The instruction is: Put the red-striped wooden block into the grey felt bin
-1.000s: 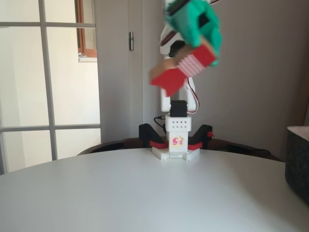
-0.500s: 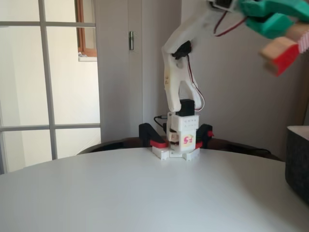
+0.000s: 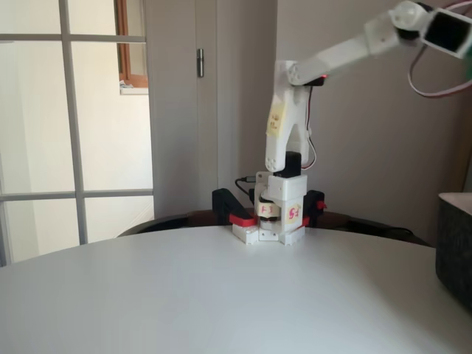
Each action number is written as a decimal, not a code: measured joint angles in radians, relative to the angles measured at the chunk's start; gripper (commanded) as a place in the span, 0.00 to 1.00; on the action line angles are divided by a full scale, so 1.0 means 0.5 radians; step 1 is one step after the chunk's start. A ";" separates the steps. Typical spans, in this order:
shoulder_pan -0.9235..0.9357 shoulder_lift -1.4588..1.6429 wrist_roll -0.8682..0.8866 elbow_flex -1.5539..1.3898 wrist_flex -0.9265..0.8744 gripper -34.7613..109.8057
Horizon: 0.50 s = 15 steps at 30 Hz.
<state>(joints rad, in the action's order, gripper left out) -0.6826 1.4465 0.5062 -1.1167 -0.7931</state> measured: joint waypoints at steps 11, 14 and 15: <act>0.031 -0.215 -0.104 0.040 0.015 0.36; 0.009 -0.212 -0.153 0.040 -0.046 0.38; 0.006 -0.209 -0.160 0.040 -0.074 0.38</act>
<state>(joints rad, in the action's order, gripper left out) -0.6796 1.3422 0.4264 -1.0968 -0.8299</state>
